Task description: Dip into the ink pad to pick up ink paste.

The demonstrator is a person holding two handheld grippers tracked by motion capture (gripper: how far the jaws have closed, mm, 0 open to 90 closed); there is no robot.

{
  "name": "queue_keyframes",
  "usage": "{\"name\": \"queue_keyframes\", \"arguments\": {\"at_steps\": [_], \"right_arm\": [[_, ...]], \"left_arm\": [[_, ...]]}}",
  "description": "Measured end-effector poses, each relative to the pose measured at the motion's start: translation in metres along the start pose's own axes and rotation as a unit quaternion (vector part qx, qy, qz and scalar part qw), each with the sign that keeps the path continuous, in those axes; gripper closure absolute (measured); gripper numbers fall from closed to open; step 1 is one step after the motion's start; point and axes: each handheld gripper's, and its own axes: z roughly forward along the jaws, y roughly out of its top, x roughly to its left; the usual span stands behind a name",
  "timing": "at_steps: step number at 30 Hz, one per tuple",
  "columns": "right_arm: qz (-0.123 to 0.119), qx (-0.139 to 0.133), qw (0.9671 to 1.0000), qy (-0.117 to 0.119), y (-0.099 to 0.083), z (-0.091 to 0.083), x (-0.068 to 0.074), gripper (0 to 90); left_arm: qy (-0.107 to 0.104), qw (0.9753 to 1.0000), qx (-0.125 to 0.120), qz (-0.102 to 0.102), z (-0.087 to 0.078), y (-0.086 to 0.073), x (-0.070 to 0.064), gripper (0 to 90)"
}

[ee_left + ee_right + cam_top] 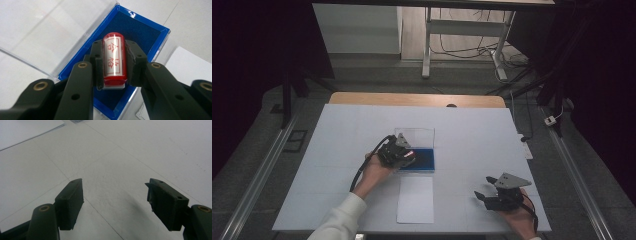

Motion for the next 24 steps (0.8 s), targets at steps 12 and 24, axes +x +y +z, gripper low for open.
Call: {"name": "queue_keyframes", "arguments": {"at_steps": [12, 24], "right_arm": [[0.001, 0.003, 1.0000, -0.001, -0.0002, 0.0001, -0.0002, 29.2], [-0.001, -0.001, 1.0000, -0.002, -0.0005, -0.0007, -0.0006, 29.3]], "left_arm": [[0.000, 1.0000, -0.002, 0.000, 0.0001, -0.0006, 0.0002, 71.4], [-0.002, 1.0000, -0.003, 0.001, -0.0001, -0.0007, 0.0006, 71.3]]}}
